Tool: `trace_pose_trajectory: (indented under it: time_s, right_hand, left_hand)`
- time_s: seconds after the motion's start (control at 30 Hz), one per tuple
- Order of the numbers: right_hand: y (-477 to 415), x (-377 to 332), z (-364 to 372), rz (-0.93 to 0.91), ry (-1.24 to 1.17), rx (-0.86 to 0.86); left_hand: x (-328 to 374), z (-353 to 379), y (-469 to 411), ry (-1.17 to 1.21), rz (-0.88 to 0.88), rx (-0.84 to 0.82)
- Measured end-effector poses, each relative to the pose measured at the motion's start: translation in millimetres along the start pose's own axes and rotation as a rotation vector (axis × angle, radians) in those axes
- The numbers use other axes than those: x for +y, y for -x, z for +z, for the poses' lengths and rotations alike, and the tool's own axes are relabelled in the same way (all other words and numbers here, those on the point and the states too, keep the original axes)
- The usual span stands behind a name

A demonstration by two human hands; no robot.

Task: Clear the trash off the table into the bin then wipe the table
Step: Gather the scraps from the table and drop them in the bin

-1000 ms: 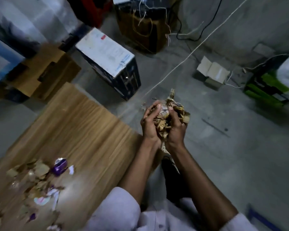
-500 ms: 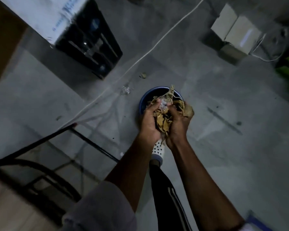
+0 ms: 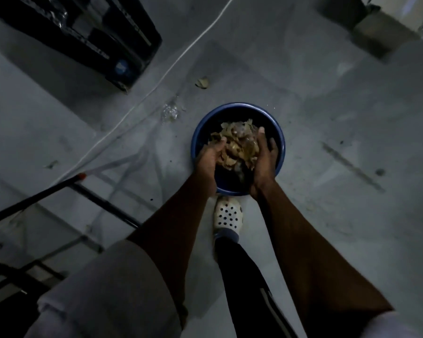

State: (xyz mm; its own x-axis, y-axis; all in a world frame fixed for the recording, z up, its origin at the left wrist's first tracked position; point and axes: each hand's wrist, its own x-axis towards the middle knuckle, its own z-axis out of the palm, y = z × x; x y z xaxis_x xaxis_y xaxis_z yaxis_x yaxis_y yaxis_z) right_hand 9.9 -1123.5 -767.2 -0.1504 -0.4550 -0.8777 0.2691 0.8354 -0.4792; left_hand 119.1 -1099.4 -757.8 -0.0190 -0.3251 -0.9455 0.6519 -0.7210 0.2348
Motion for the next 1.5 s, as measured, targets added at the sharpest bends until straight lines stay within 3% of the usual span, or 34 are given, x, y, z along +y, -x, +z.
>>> trace_pose_trajectory:
  time_s: [0.17, 0.4, 0.5, 0.63, 0.73, 0.87, 1.1, 1.3, 1.37, 1.5]
  right_hand:
    - [46.9, -14.5, -18.3, 0.056, 0.093, -0.042]
    - [245.8, -58.2, -14.2, -0.002, 0.097, -0.096]
    - [333.2, -64.3, 0.5, -0.149, 0.112, -0.183]
    - [458.7, -62.7, 22.8, -0.486, 0.267, -0.295]
    - [539.6, -37.5, 31.7, -0.749, 0.416, -0.388]
    - [631.5, 35.8, 37.2, -0.862, 0.456, -0.531]
    - [735.1, 194.6, 50.4, -0.892, 0.668, -0.829]
    - [783.7, 239.3, 74.5, -0.945, 0.846, -1.002]
    - [782.1, 246.5, 81.0, -0.856, 0.942, -1.031]
    - [764.0, 269.6, 80.9, -0.451, 1.167, -0.937]
  left_hand:
    - [10.3, 1.4, 69.5, -0.065, 0.000, 0.056]
    - [41.7, 13.2, 248.0, -0.126, 0.121, 0.089]
    - [50.8, 7.6, 334.2, -0.165, 0.286, 0.018]
    - [46.2, -47.2, 460.0, -0.200, 0.545, -0.045]
    - [21.2, -123.7, 547.5, -0.127, 0.678, 0.008]
    - [-36.1, -238.3, 636.4, 0.099, 0.791, 0.197]
    - [-149.7, -377.1, 735.0, 0.320, 0.823, 0.331]
    - [-215.2, -429.2, 757.6, 0.488, 0.786, 0.476]
    - [-226.5, -438.4, 763.0, 0.561, 0.773, 0.540]
    - [-254.3, -452.9, 764.7, 0.721, 0.709, 0.685]
